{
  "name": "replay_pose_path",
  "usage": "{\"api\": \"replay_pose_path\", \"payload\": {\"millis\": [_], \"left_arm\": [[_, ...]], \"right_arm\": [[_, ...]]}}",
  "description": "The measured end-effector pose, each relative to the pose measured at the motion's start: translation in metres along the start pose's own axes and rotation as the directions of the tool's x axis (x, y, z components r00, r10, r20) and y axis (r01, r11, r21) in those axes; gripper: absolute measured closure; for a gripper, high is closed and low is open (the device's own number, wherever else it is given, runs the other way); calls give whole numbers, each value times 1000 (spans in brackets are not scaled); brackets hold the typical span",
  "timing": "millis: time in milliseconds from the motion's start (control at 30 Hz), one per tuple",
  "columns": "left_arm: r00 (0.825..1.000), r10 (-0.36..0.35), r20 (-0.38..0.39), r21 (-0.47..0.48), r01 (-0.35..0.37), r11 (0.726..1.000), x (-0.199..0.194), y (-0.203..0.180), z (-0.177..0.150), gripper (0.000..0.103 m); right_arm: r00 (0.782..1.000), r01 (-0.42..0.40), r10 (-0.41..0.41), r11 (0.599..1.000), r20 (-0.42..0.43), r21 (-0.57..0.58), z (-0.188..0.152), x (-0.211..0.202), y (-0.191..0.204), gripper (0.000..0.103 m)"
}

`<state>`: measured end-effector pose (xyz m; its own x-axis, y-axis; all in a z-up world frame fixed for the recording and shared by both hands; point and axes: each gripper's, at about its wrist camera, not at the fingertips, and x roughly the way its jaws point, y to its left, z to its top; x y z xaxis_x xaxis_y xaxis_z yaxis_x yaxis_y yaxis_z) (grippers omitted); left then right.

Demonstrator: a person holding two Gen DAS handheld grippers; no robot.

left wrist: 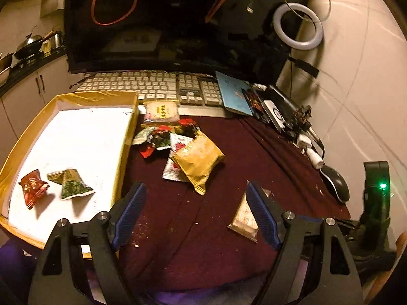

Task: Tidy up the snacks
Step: 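Grasp the red candy with the right tool while the left reaches the clear cake packet, then carry the red candy and clear cake packet into the tray and release both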

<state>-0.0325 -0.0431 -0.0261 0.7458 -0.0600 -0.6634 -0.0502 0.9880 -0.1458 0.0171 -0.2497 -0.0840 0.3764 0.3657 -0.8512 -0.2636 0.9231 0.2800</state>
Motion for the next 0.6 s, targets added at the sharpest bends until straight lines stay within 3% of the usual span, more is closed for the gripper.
{"api": "replay_pose_path", "payload": {"millis": [33, 167, 400, 567, 600], "left_arm": [[1000, -4, -3, 14, 4, 1000, 2, -4, -1, 23], [999, -30, -42, 94, 34, 995, 15, -23, -6, 23], [982, -74, -172, 224, 112, 968, 62, -63, -11, 23], [970, -97, -221, 245, 152, 958, 83, -78, -9, 39], [967, -97, -236, 259, 158, 953, 86, -82, -11, 48]], "right_arm": [[999, 38, -37, 999, 16, -33, -1, 1, 6, 72], [998, 47, -43, 995, 38, -90, -1, 1, 9, 79], [992, 55, -52, 998, 117, -17, 14, -16, -21, 81], [987, 59, -64, 998, 145, 37, 25, -19, -42, 81], [987, 54, -60, 998, 147, 40, 26, -21, -44, 81]]}}
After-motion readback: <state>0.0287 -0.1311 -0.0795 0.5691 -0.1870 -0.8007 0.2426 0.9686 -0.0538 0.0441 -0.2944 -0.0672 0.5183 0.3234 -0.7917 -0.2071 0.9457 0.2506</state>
